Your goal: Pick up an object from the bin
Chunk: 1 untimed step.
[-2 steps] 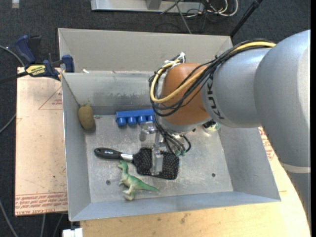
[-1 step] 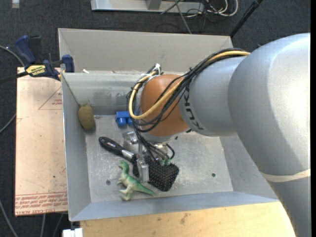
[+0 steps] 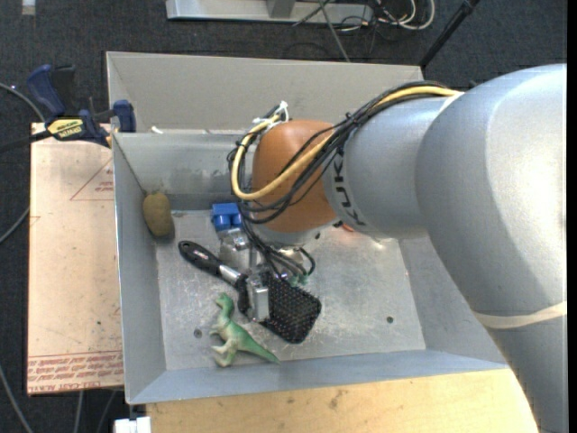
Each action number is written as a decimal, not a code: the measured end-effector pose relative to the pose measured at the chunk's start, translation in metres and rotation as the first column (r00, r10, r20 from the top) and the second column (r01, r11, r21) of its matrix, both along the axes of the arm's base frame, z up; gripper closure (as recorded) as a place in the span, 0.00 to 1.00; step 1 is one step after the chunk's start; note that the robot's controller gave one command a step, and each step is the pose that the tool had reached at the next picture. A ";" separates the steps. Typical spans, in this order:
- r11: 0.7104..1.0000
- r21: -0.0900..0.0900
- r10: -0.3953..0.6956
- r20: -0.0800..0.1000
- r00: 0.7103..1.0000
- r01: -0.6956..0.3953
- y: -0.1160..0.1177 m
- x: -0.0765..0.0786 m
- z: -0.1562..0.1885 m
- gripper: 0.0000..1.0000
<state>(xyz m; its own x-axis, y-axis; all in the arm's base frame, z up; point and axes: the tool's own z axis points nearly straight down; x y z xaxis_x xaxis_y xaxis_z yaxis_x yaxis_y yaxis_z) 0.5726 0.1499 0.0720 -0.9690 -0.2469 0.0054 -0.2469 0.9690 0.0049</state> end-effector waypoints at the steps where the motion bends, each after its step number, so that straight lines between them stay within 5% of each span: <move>1: 0.964 -0.001 0.267 0.009 0.964 -0.267 -0.028 0.008 0.010 0.00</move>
Offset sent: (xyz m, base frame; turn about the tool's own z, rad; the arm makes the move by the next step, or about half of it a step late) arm -0.0008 -0.0710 -0.0020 -0.3559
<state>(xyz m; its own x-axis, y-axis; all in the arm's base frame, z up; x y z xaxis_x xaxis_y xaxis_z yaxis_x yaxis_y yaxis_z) 0.5805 0.1224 0.0822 -0.8677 -0.4971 -0.0036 -0.4971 0.8677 0.0017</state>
